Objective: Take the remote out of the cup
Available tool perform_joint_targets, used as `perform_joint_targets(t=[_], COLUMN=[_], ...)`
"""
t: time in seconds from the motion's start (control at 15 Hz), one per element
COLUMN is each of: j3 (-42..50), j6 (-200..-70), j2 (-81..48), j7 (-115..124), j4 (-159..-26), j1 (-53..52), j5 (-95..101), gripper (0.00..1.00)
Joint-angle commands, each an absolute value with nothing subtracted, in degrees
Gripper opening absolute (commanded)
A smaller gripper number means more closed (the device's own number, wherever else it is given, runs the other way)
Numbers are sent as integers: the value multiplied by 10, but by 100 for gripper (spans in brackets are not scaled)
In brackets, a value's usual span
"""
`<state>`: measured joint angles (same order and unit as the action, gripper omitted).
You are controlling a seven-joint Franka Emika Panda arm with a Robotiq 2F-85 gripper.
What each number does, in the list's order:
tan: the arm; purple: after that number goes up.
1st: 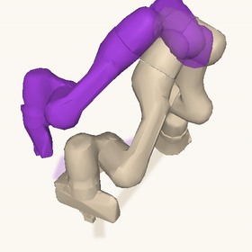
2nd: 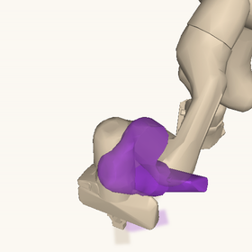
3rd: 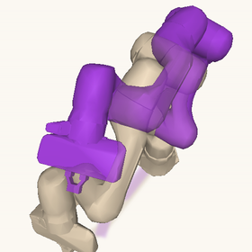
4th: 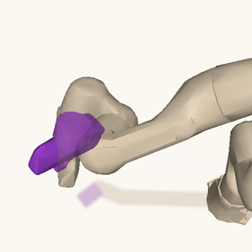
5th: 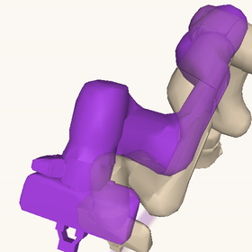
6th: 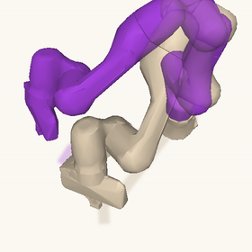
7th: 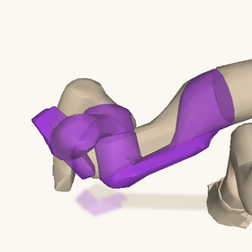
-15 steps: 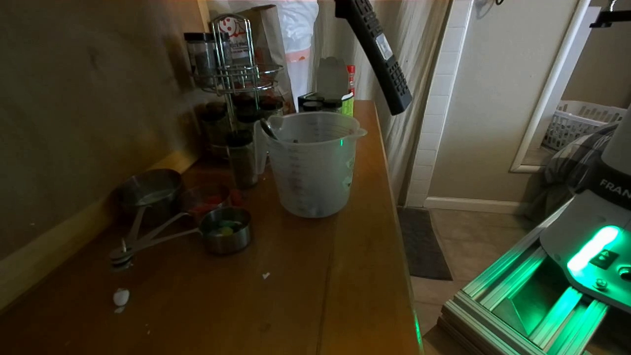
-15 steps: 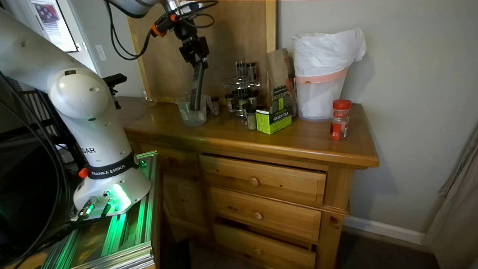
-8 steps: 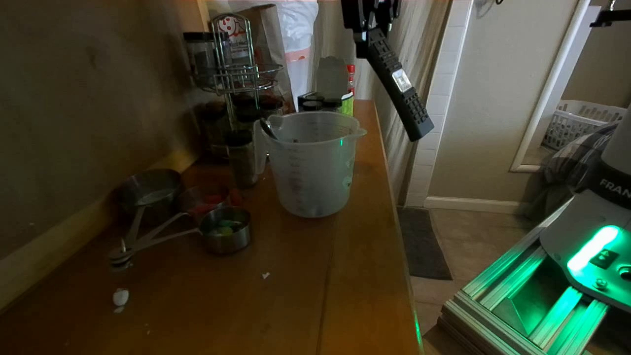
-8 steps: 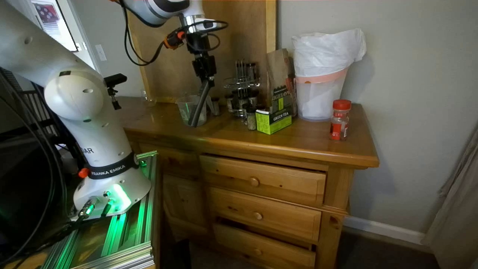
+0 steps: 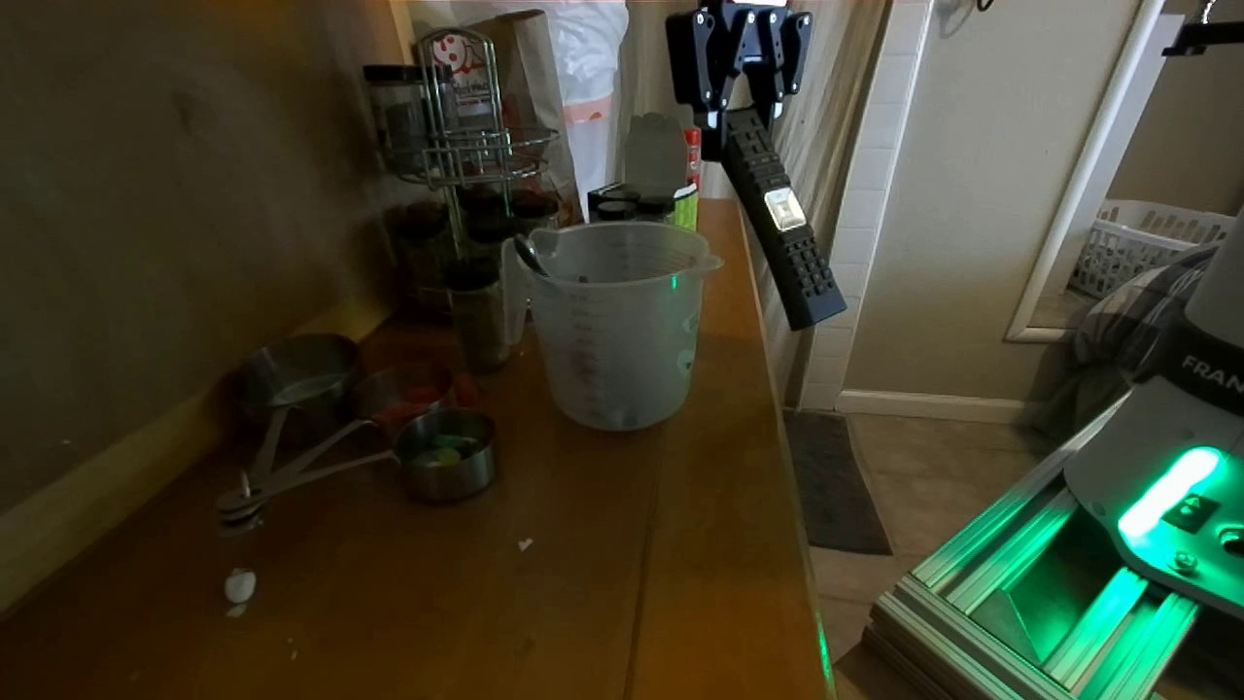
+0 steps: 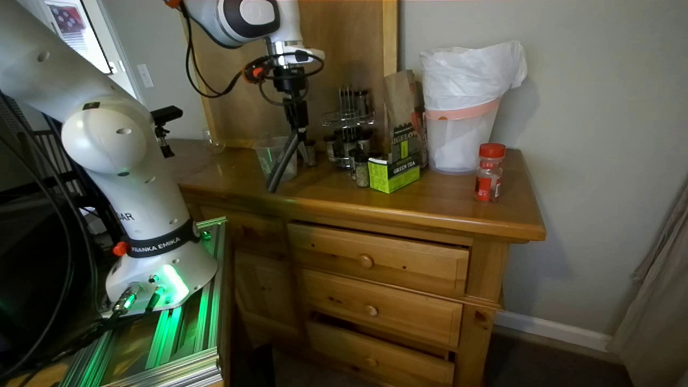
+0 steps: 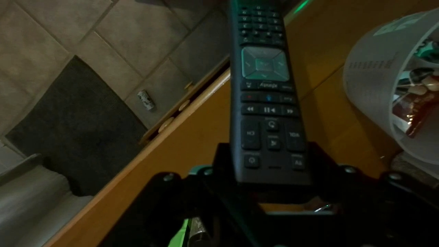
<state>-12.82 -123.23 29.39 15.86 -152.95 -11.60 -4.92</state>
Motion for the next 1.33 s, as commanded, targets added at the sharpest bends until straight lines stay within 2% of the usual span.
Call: perform_joint_targets(t=[0.0,0.6,0.67,0.87,0.93,1.27], j3=[-134,-71,-82,-74,-75,-32], j6=[-1245,-1251,-1239,-1243,-1247,-1222], j2=[285,305,291,291,285,257], j7=[206,295,273,279,294,324], j4=[-1522,-1577,-1564,-1570,-1566,-1553], j1=[-99,-18,-19,-12,-8,32], j5=[-64,-112,-84,-98,-103,-133], gripper=[32,32,57,57,32,32])
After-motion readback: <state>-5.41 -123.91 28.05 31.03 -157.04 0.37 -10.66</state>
